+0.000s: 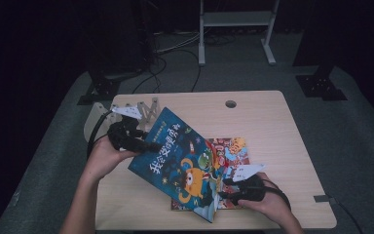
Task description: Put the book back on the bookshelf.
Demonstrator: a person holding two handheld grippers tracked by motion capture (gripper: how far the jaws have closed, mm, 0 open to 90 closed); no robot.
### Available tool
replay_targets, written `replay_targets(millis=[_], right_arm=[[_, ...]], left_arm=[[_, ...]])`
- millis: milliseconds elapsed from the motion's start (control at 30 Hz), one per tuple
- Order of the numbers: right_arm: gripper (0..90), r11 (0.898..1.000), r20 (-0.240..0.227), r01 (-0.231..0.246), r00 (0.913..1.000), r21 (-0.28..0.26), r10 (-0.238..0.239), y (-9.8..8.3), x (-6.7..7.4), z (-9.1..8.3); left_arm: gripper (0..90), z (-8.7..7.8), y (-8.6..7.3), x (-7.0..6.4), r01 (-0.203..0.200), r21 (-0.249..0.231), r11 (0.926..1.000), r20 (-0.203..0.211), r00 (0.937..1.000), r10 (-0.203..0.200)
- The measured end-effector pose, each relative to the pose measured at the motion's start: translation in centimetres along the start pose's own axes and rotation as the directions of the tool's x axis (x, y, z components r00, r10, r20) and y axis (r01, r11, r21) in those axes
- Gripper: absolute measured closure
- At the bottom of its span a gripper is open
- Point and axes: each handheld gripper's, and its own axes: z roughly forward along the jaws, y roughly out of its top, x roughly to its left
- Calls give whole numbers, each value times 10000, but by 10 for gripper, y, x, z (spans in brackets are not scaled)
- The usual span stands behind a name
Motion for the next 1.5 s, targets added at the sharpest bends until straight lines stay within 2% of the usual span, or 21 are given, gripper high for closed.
replay_targets(millis=[67, 200, 400, 567, 733, 867, 1000, 1133, 1233, 1333, 1367, 1400, 1433, 1500], right_arm=[[491, 9999, -40, -133, 9999, 9, 133, 3, 2, 3], [490, 9996, 51, -266, 9996, 70, 265, 9, 5, 8], [494, 9993, 239, -382, 9990, 56, 380, 16, 8, 16], [490, 9995, 417, -318, 9986, -14, 318, 21, 11, 22], [489, 9996, 562, -274, 9980, -9, 274, 27, 15, 29], [485, 10000, 541, -41, 9985, 1, 41, 31, 19, 33], [471, 10000, 693, 19, 9976, -26, -17, 30, 16, 32], [461, 9993, 1083, -252, 9937, -279, 280, 25, 6, 22], [446, 9969, 1539, -533, 9862, -580, 617, 17, -6, 10], [415, 9906, 2032, -1038, 9718, -885, 1200, 6, -22, -3], [408, 9888, 2234, -1108, 9659, -998, 1307, 3, -27, -8], [402, 9852, 2522, -1275, 9555, -1150, 1531, -2, -35, -14], [400, 9821, 2644, -1416, 9493, -1244, 1704, -5, -39, -18], [390, 9745, 3007, -1689, 9310, -1479, 2070, -12, -50, -28]], left_arm=[[526, -2, 8, 1, -83, -10, 10000, 62, 9999, 83], [547, -2, 24, 3, -309, 299, 9991, -8, 9995, 310], [596, -5, 40, 8, -275, 377, 9989, 54, 9996, 274], [619, -8, 49, 10, -288, 522, 9982, 65, 9996, 285], [652, -11, 64, 9, -485, 700, 9964, 42, 9988, 483], [673, -11, 76, 4, -799, 924, 9925, 48, 9968, 798], [688, -10, 89, -1, -1066, 1224, 9867, 119, 9943, 1059], [702, -9, 100, -6, -1251, 1439, 9817, 115, 9921, 1247], [718, -10, 107, -10, -1374, 1528, 9787, 128, 9905, 1370], [739, -12, 111, -12, -1483, 1540, 9769, 253, 9889, 1461], [743, -12, 113, -14, -1511, 1618, 9752, 221, 9885, 1495], [746, -13, 114, -14, -1543, 1654, 9741, 197, 9880, 1531], [751, -13, 115, -15, -1545, 1618, 9746, 207, 9880, 1532], [767, -14, 117, -16, -1499, 1560, 9763, 318, 9887, 1467]])
